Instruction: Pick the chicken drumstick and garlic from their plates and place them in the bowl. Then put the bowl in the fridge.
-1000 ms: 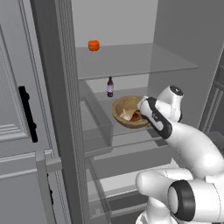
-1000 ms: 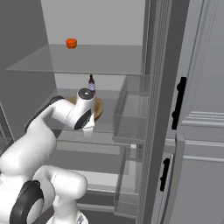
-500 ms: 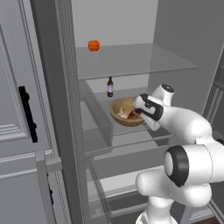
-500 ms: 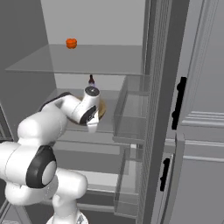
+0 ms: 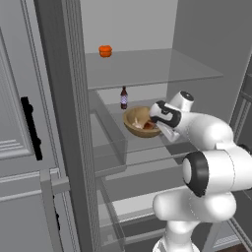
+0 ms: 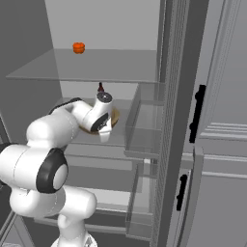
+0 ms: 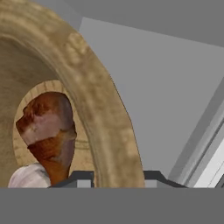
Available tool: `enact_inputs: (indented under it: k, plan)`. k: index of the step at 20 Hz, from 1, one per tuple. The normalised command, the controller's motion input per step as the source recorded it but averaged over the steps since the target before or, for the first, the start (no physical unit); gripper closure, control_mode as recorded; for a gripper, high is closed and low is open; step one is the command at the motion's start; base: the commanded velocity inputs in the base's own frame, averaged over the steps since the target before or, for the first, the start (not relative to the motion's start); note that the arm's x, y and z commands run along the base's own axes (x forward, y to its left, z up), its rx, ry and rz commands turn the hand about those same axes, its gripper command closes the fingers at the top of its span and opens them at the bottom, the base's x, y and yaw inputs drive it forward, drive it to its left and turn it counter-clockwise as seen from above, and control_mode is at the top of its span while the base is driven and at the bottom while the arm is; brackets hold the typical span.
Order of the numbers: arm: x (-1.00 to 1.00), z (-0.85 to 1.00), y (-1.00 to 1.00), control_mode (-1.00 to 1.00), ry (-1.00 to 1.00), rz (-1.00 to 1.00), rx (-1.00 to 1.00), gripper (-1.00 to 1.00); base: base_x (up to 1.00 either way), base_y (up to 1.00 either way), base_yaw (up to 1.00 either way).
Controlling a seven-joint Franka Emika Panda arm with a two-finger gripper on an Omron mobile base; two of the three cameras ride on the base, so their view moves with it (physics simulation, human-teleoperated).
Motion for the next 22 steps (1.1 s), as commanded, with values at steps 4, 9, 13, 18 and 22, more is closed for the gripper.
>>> enact_inputs:
  k: [4,9,13,18,22]
  plan:
    - [0.16,0.0,0.0,-1.0,-0.08,0.0,0.0,-1.0,0.0,0.0,0.0]
    - [0.01,0.01,0.0,-1.0,-0.06,0.0,0.0,-1.0,0.0,0.0,0.0]
    - [-0.18,0.14,0.0,-1.0,-0.14,0.0,-0.04,-1.0,0.0,0.0,0.0]
    - [-0.41,0.31,0.03,-1.0,-0.22,-0.01,-0.07,-1.0,0.0,0.0,0.0]
    - [-0.59,0.79,0.11,-1.0,-0.01,0.01,-0.21,-1.0,0.0,0.0,0.0]
